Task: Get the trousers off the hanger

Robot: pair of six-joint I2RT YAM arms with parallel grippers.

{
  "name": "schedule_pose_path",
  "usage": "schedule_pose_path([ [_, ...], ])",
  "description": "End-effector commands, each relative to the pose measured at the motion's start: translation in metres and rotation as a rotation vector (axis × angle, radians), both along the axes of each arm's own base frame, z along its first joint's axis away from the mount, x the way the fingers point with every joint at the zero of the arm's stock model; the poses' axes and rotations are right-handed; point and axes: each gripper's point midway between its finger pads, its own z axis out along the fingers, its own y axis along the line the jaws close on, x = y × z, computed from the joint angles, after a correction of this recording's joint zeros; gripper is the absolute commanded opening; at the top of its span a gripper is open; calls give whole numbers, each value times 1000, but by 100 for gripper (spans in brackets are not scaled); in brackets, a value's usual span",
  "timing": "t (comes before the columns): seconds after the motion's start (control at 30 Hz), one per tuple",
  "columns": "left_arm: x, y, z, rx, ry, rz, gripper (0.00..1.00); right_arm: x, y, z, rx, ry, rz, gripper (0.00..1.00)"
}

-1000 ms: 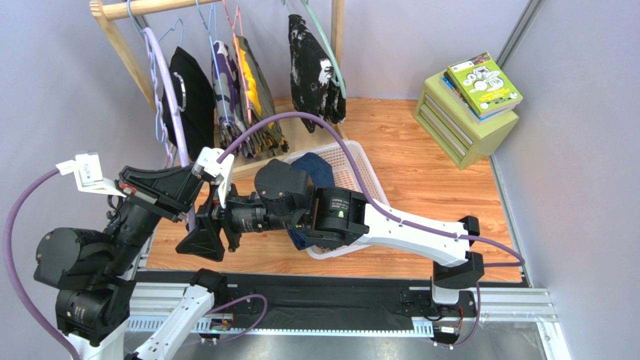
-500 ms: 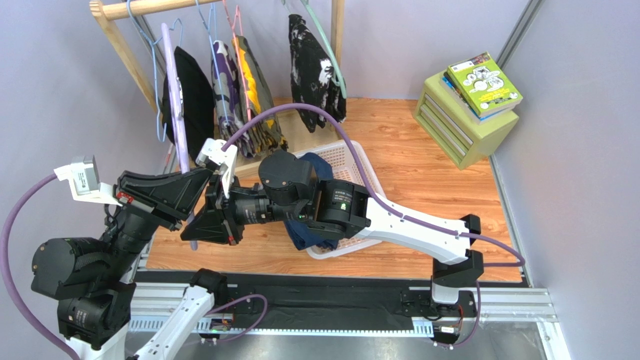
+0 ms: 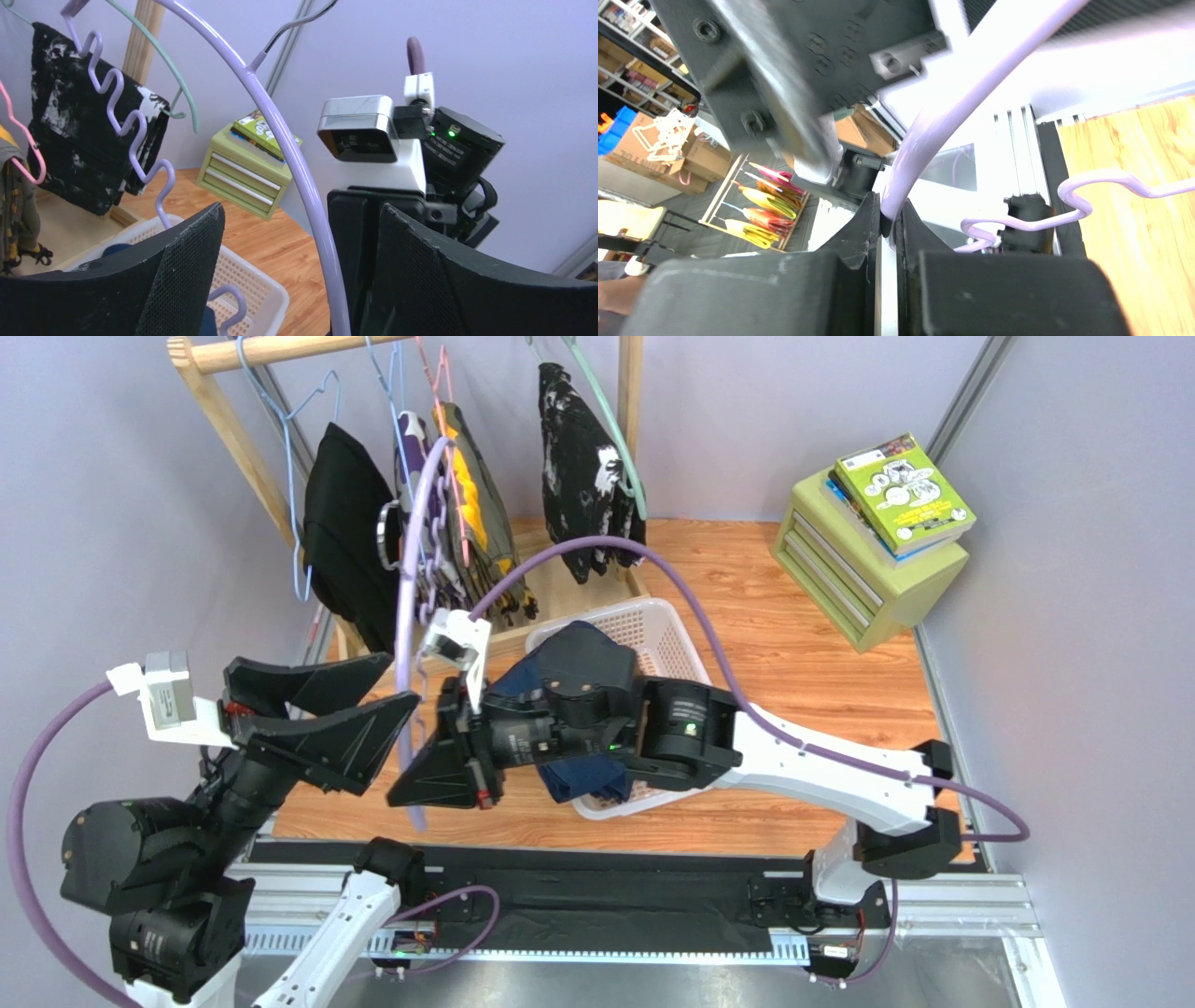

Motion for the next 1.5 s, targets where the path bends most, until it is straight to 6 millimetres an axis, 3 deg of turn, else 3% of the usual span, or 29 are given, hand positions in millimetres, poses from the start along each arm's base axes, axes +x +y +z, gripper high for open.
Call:
schedule_pose_path([
  [0.0, -23, 9, 9, 38, -80, 26, 88, 6, -48, 32, 59, 38, -8, 0],
  [0.17, -37, 20, 17, 56, -132, 75, 92, 33, -79, 7, -26, 124, -6, 0],
  [0.23, -37, 23, 17, 63, -138, 92, 93, 50, -88, 3, -44, 143, -24, 0],
  [0.43, -29, 20, 10, 85, -113, 96, 92, 65, -101, -1, -85, 162, 42, 0],
  [0.7, -20, 17, 2, 97, -79, 87, 92, 107, -88, 2, -80, 203, 69, 0],
  [0.9, -18, 17, 0, 97, -67, 88, 92, 158, -75, 15, -36, 231, 63, 0],
  [0.93, -17, 16, 0, 96, -62, 87, 91, 176, -67, 5, -50, 256, 51, 0],
  [0.97, -18, 16, -2, 95, -59, 84, 91, 179, -68, 22, -13, 227, 62, 0],
  [1.03, -17, 15, -3, 91, -50, 78, 91, 204, -57, 15, -17, 260, 43, 0],
  [1.07, -16, 14, -5, 88, -43, 72, 91, 207, -57, 32, 26, 226, 45, 0],
  [1.1, -14, 13, -7, 87, -35, 71, 91, 213, -55, 37, 39, 236, 34, 0],
  [1.13, -14, 13, -8, 85, -31, 67, 90, 234, -45, 25, 31, 261, 11, 0],
  [1.17, -13, 12, -9, 84, -24, 64, 91, 237, -46, 44, 85, 223, 1, 0],
  [1.23, -12, 10, -10, 88, -22, 52, 90, 263, -39, 38, 104, 291, -26, 0],
  [1.33, -10, 8, -12, 87, -9, 45, 90, 290, -39, 46, 176, 236, -90, 0],
  [1.47, 3, 8, -17, 98, 5, 68, 87, 302, -37, 55, 235, 194, -129, 0],
])
